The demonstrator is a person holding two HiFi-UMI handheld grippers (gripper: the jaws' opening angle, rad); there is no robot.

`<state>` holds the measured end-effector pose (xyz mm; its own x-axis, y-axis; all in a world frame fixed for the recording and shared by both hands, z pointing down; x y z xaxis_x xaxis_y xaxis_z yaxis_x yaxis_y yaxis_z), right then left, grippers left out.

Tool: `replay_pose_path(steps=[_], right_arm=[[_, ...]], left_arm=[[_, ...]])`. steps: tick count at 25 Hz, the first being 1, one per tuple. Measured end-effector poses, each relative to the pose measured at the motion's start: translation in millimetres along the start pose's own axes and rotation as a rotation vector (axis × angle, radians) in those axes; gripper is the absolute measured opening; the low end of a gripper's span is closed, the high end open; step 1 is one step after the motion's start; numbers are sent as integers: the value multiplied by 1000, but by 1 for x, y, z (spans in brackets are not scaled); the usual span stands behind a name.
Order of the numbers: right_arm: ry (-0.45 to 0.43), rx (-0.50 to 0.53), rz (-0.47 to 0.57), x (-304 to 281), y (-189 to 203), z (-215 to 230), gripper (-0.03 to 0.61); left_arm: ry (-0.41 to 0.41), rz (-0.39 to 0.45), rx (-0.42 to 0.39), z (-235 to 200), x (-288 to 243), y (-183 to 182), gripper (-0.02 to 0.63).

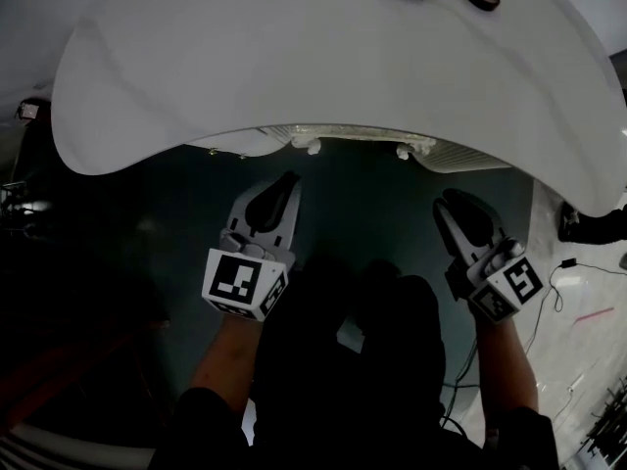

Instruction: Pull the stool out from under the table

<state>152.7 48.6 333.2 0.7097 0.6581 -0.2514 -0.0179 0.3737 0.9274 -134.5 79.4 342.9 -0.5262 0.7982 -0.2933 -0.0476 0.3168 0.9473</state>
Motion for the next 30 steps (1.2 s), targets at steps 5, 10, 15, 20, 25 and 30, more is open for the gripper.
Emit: replay_pose_path(steps=[5,10,15,20,25,30], right_arm=[[20,27,-9,-39,69,49,104],[51,59,-14,-73,121,91,163],[83,90,-22,-97,163,128,206],[144,111,-40,-109,194,156,236],[209,147,-69,-116,214,176,244],[241,125,-105,-129,228,192,245]], left_arm=[[16,-3,-21,-29,-42,63,135],[-11,-14,-18,-62,-76,127,207],[-24,-23,8,-95,-111,186,263],[-42,-28,25,-124,-131,219,310],[-33,-51,-18,-141,-144,234,327],[-1,-67,-31,-147,-159,240,331]])
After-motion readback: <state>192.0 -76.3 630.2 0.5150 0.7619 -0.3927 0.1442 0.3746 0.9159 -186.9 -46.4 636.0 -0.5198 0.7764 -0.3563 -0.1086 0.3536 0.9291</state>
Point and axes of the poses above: the fingertips, and each gripper's own axes: x backward along the fingers, z to its right, y out of its underside, the point moved 7 cm from there along x, backward along the fingers, and after that the axes turned 8 degrees about y, right-handed, at the moved point
